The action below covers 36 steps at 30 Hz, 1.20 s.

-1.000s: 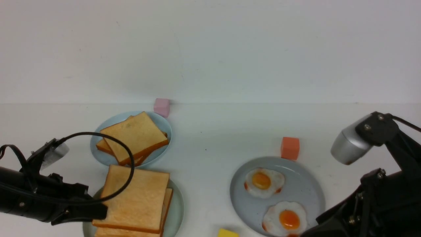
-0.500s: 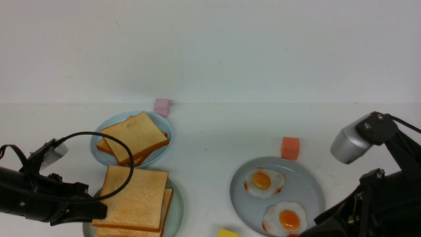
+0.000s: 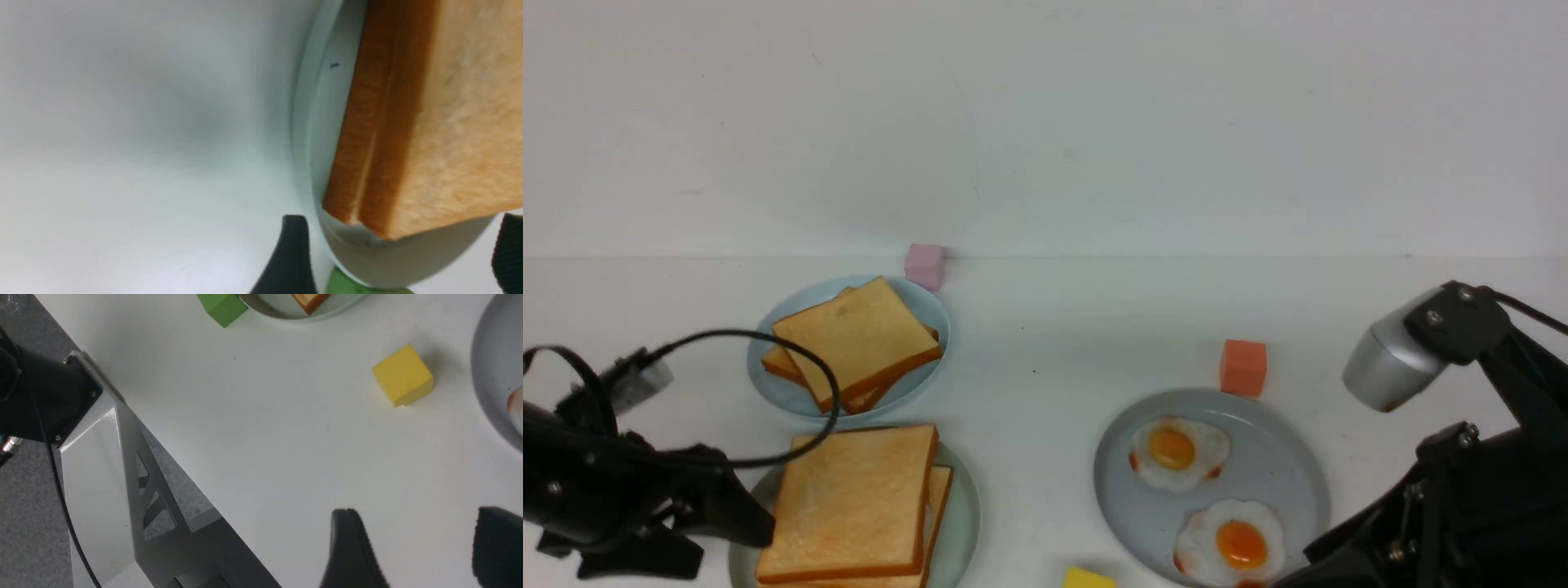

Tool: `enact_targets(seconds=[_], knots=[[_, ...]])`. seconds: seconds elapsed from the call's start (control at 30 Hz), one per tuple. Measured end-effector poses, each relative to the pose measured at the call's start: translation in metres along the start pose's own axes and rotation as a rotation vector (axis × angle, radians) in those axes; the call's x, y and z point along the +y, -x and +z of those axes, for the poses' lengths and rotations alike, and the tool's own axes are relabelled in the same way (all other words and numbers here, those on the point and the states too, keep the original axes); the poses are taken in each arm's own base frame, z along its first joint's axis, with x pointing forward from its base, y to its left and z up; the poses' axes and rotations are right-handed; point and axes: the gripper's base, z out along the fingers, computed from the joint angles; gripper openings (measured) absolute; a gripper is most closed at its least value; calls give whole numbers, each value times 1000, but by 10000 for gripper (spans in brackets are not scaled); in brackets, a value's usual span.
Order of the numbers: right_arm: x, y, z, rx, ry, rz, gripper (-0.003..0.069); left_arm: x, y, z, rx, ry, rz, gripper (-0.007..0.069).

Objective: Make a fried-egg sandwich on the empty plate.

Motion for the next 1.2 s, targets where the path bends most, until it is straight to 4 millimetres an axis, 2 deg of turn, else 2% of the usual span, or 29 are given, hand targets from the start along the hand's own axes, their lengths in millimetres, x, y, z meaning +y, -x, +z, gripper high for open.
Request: enact_targets(seconds=[0.03, 0.1, 0.13, 0.2, 0.27, 0.3, 0.37, 0.4, 0.53, 0.57, 0.63, 0.7, 0.73, 0.83, 0.93, 1.03, 1.13, 1.2], knots=[[0, 0, 0, 0, 0, 0, 404, -1, 1, -1, -2, 0, 2, 624], [0, 1, 0, -12, -5, 0, 361, -15, 5, -22, -33, -16, 27, 615], [-1, 1, 0, -14, -6, 0, 343, -18, 4, -26, -38, -21, 32, 610], [-1, 2, 0, -23, -9, 12, 242, -39, -2, -53, -78, -49, 60, 564], [-1, 2, 0, -27, -13, 28, 144, -52, -10, -69, -112, -64, 82, 521], [-2, 2, 0, -27, -23, 35, 77, -63, -19, -83, -144, -71, 114, 473], [-5, 3, 0, -30, -51, 25, 1, -78, -31, -97, -189, -75, 159, 393], [-7, 3, 0, -34, -73, 19, -9, -90, -39, -105, -226, -83, 201, 317], [-10, 2, -1, -75, -113, 40, -12, -126, -58, -112, -285, -134, 343, 143], [-11, -1, 0, -92, -121, 52, -12, -140, -66, -113, -295, -157, 408, 67], [-12, -9, -1, -124, -136, 62, -12, -158, -82, -113, -272, -191, 506, -13], [-12, -18, -5, -169, -159, 50, -12, -168, -97, -113, -243, -194, 579, -13], [-13, -20, -4, -170, -162, 50, -11, -168, -99, -114, -239, -186, 582, -13], [-11, -40, -16, -267, -213, -3, -10, -168, -122, -127, -261, -122, 604, -13], [-8, -65, -26, -379, -255, -86, -9, -162, -148, -151, -377, -74, 592, -13], [-6, -89, -34, -491, -287, -158, -7, -154, -176, -167, -471, -84, 562, -13], [-3, -105, -41, -596, -307, -199, -7, -146, -198, -170, -514, -117, 531, -13], [-1, -119, -47, -694, -317, -223, -7, -135, -217, -165, -540, -144, 486, -13]])
